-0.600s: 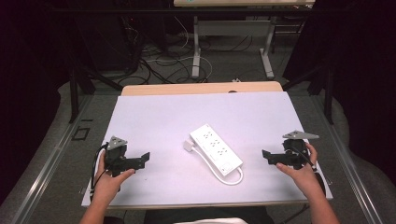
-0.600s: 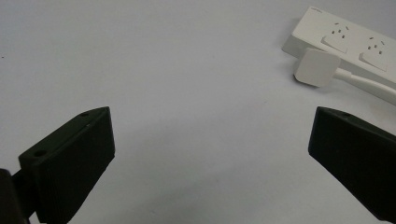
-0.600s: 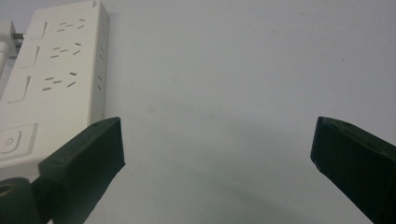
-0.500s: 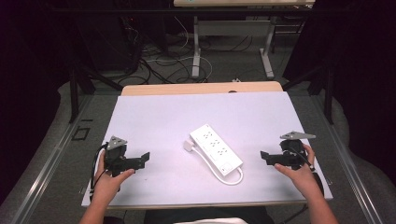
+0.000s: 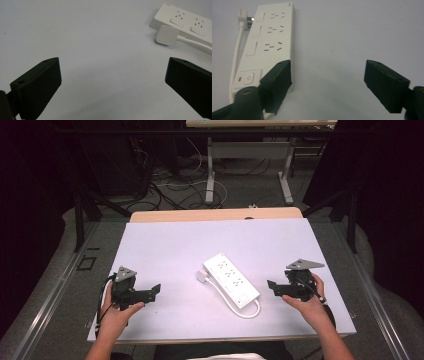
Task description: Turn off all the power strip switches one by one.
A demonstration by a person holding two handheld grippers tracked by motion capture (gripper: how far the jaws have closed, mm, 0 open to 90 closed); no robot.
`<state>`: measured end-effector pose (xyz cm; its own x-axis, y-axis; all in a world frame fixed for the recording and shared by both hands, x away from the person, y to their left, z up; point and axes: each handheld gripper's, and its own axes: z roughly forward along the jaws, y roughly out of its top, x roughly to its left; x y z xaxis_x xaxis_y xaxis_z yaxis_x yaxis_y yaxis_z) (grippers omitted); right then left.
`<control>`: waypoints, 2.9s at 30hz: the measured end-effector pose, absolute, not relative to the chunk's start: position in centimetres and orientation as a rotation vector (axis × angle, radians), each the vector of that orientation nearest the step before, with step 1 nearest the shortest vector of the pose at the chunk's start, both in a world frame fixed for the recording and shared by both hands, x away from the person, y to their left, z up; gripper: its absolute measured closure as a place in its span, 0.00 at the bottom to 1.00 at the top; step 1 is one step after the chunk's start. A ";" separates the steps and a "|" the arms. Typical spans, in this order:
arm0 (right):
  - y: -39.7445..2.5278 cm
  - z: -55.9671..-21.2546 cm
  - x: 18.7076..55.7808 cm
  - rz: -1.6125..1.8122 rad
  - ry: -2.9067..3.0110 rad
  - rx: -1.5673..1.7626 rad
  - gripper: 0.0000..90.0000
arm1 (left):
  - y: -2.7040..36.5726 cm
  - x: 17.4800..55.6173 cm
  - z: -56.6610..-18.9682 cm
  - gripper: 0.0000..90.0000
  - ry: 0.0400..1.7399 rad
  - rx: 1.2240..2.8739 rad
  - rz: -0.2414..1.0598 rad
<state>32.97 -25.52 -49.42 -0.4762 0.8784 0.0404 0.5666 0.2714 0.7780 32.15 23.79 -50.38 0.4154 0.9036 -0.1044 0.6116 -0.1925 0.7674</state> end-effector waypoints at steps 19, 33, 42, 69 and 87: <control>-21.7 -49.6 33.3 1.032 2.287 1.252 0.50 | 23.8 32.1 -50.4 0.01 1.287 1.898 0.486; -19.5 -50.0 33.5 0.988 2.383 1.194 0.80 | 23.8 32.1 -50.4 0.01 1.287 1.908 0.483; -18.4 -50.6 33.5 0.964 2.446 1.147 0.99 | 23.8 32.2 -50.5 0.01 1.289 1.909 0.485; -15.8 -51.9 33.1 0.889 2.580 1.099 1.00 | 23.9 32.2 -50.7 0.01 1.295 1.909 0.484; -16.1 -52.4 33.1 0.912 2.598 1.061 1.00 | 23.8 32.3 -50.7 0.01 1.300 1.912 0.487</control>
<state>33.14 -16.11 -52.38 -0.7254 0.6862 0.0534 0.5689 0.5542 0.6076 32.25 23.85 -50.73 0.4088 0.9070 -0.1009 0.6174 -0.1934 0.7625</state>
